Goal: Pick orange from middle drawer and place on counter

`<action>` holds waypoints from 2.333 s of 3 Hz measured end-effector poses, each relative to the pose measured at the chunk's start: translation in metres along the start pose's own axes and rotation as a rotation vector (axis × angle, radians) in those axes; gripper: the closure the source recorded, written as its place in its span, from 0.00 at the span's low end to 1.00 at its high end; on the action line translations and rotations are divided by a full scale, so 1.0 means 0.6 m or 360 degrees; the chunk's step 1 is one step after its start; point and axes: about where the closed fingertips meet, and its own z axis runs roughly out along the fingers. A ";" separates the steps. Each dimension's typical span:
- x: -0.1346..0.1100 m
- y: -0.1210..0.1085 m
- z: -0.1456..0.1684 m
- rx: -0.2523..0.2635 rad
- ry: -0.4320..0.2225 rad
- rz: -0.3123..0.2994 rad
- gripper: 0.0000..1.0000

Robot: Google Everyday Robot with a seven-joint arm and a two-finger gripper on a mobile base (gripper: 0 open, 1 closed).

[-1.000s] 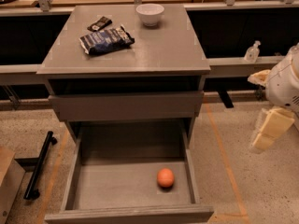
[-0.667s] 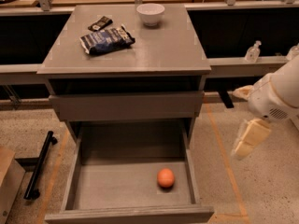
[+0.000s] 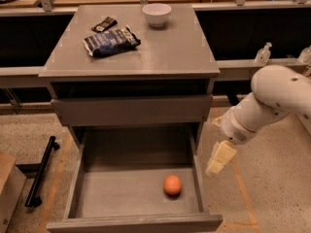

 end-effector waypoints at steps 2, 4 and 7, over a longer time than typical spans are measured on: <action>0.020 0.018 0.033 -0.0080 -0.0032 0.0084 0.00; 0.014 0.044 0.182 -0.0302 -0.0350 0.0181 0.00; -0.005 0.038 0.284 -0.0414 -0.0538 0.0316 0.00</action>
Offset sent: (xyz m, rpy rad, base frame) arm -0.0275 -0.0019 -0.0346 0.0784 0.1043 -0.0724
